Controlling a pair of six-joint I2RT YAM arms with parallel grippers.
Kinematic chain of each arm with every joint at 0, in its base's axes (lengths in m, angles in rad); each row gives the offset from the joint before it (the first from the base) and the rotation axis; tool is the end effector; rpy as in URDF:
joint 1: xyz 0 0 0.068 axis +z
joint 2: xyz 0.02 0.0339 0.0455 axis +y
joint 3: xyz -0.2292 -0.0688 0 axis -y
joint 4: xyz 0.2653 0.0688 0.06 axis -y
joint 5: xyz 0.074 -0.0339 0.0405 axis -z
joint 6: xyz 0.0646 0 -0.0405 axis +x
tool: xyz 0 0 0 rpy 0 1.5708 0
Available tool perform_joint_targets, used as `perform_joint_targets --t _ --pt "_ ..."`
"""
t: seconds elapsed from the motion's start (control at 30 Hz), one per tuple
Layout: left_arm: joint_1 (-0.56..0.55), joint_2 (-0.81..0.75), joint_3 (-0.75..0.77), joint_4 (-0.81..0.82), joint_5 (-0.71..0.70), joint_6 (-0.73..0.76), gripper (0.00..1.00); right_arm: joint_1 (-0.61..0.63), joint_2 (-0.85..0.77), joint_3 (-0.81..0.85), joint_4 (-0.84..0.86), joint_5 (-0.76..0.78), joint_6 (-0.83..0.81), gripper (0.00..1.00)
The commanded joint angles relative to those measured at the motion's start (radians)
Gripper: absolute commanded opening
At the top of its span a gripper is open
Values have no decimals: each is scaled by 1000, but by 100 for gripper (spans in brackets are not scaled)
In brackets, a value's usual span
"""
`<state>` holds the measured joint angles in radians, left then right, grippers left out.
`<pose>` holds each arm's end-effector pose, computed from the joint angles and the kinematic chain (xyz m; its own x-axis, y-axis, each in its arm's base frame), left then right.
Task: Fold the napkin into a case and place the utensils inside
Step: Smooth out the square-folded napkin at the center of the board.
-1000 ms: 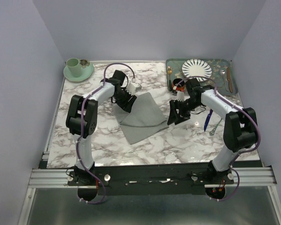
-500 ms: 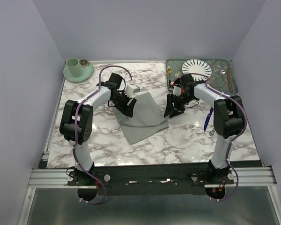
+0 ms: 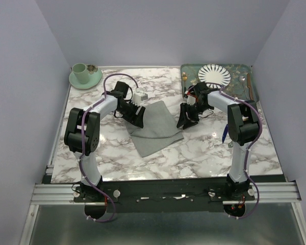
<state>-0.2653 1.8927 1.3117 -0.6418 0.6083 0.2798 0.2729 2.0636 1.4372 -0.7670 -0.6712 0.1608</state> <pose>0.3672 -0.1380 0.1161 -0.7605 0.4415 -0.4761 0.6381 0.6439 -0.4222 0.3749 0.1466 0.0859 -0.9864 -0.1459 -0.0762 -0.1609 0.7576 0.6325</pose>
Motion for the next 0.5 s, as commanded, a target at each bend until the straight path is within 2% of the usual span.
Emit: perform_joint_targets --t 0.0,0.3,0.47 --pt "0 19 -12 -61 129 41 70 -3 26 31 3 -10 16 55" --pt "-2 -82 -81 -147 199 241 62 -3 32 34 -14 -25 16 50" --pt "-2 -185 -176 -128 166 352 61 -3 29 28 -18 -27 9 45"
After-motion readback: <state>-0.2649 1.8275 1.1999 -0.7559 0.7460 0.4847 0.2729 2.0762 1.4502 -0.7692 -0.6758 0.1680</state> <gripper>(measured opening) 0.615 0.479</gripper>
